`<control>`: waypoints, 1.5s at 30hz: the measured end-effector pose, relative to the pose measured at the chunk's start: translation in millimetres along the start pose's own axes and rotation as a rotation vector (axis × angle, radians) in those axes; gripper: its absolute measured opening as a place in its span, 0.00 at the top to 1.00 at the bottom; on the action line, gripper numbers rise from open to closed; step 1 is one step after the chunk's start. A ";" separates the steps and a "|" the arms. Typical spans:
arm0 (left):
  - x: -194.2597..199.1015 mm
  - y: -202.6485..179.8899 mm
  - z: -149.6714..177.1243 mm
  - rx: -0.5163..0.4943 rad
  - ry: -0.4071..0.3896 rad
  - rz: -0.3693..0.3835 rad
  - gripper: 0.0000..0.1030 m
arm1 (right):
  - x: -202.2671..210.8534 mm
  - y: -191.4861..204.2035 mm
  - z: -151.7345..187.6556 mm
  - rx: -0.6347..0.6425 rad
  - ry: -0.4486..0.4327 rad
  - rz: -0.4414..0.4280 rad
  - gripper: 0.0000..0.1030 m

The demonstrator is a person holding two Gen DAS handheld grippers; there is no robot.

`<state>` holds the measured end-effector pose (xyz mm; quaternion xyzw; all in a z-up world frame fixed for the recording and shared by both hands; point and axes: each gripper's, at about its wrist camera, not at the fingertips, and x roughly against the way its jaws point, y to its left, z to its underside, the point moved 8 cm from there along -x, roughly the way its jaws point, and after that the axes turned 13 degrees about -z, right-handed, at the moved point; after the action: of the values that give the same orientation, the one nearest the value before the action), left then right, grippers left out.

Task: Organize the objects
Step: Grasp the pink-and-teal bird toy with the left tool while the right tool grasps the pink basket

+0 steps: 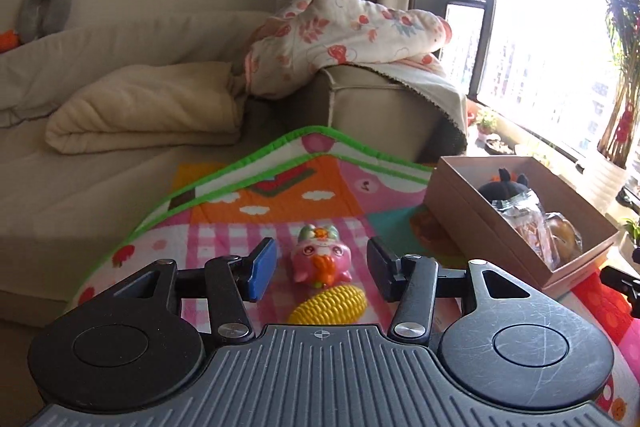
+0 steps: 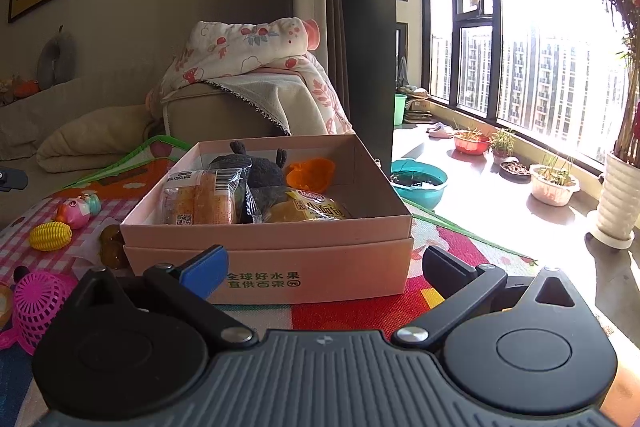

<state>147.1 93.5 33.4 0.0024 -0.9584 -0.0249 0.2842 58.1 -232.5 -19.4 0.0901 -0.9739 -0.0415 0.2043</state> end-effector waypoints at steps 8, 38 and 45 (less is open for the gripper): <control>-86.2 -33.2 -2.8 -0.083 0.158 -0.068 0.47 | -2.6 0.3 -0.3 -0.002 0.007 -0.002 0.00; 91.5 44.0 128.5 0.306 0.118 0.042 0.55 | -28.8 210.1 43.3 0.175 0.377 -0.501 0.00; 94.5 39.1 132.7 0.320 0.125 0.072 0.55 | -18.0 191.2 34.5 0.193 0.361 -0.430 0.27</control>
<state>-4.1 136.9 -24.4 0.0151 -0.9301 0.1383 0.3400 30.0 -40.1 -35.4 0.3193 -0.8798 0.0259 0.3511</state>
